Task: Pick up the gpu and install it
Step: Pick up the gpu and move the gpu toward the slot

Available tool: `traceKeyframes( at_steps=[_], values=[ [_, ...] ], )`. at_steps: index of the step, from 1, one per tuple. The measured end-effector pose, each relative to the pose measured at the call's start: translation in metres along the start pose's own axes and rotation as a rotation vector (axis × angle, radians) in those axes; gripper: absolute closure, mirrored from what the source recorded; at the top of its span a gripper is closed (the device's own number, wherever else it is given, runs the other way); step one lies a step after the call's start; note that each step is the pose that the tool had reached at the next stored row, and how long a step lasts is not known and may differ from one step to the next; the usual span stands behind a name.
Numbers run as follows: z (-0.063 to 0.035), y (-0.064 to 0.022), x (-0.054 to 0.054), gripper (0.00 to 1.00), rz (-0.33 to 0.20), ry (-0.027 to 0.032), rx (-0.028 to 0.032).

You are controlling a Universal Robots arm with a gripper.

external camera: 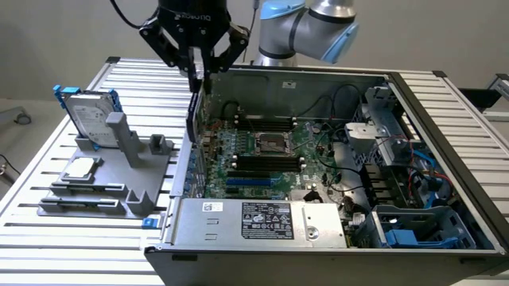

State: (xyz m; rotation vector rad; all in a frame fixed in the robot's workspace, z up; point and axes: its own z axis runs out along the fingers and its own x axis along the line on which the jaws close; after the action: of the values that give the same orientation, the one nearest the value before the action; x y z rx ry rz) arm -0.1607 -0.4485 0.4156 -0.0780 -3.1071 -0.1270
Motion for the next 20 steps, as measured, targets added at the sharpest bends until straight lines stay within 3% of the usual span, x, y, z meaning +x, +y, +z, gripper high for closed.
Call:
traceKeyframes(
  at_steps=[20],
  values=[
    [0.0341,0.0083,-0.092,0.74,0.001,-0.0009,0.0169]
  ],
)
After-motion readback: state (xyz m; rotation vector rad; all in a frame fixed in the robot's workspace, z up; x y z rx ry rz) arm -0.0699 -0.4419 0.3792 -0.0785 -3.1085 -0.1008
